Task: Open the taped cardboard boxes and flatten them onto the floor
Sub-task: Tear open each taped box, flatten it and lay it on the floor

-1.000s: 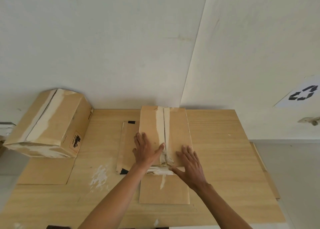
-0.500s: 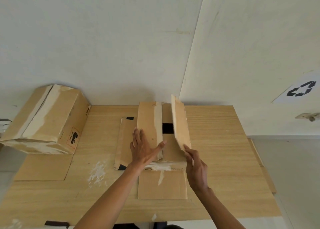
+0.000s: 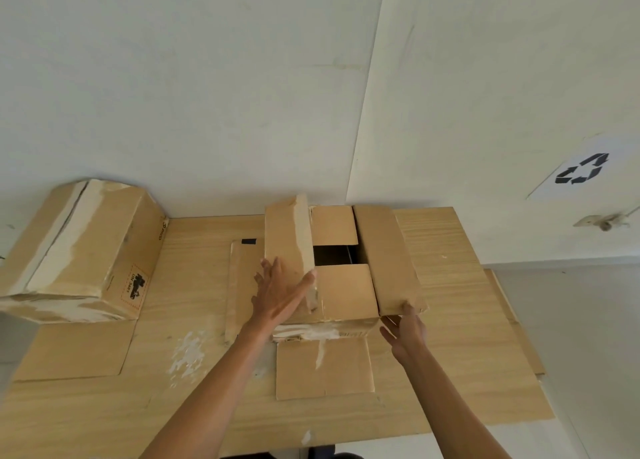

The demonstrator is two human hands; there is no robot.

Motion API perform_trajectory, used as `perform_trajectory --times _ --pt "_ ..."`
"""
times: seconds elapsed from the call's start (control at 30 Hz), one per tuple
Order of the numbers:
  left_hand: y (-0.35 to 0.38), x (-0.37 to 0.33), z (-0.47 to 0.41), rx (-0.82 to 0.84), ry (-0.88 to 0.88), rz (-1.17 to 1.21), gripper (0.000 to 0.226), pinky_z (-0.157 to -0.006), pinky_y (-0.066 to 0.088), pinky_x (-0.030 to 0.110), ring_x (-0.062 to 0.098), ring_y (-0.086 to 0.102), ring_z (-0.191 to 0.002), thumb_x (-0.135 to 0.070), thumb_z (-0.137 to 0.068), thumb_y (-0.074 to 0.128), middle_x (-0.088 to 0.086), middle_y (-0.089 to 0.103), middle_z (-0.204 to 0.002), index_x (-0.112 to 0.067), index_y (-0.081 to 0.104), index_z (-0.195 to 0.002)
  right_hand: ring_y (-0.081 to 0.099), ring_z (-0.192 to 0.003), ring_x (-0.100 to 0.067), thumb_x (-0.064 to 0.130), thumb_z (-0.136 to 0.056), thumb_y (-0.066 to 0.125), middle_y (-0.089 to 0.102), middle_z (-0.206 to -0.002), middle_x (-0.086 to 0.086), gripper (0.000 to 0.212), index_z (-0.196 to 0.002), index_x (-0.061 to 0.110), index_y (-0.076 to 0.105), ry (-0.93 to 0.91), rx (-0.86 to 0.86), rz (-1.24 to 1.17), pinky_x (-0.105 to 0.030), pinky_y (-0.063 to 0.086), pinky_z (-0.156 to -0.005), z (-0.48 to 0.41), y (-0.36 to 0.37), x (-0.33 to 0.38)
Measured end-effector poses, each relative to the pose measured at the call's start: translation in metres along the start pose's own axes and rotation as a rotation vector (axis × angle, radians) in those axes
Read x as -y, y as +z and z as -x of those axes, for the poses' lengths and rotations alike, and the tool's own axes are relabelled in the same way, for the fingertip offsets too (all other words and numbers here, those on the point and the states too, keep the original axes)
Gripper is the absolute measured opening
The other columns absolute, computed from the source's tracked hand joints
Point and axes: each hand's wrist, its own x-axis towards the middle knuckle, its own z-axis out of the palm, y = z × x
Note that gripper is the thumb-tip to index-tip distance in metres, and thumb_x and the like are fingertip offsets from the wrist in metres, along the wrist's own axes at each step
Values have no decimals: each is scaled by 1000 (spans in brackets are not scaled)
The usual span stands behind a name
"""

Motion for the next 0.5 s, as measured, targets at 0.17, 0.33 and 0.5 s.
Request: perform_trajectory --times 0.17,0.33,0.5 --pt "9 -2 1 23 -52 -125 167 -113 13 76 42 -14 -152 -108 -36 45 9 -28 -164 -13 -15 -158 63 -102 -17 42 -95 66 68 -107 3 38 -124 19 57 -161 124 219 -39 52 -95 15 20 -14" --pt "30 -5 3 -62 -76 -293 154 -112 8 76 49 -17 -149 -93 -56 62 19 -30 -161 -7 -16 -157 64 -87 -14 37 -97 64 71 -97 -3 22 -98 16 64 -354 41 422 -32 51 -75 20 27 -22" --pt "17 -4 -2 4 -26 -74 121 -115 16 73 46 -4 -151 -70 -69 61 15 -10 -166 -11 2 -157 62 -84 -14 56 -91 62 69 -93 -2 31 -91 25 60 -294 42 467 -46 56 -81 15 20 -20"
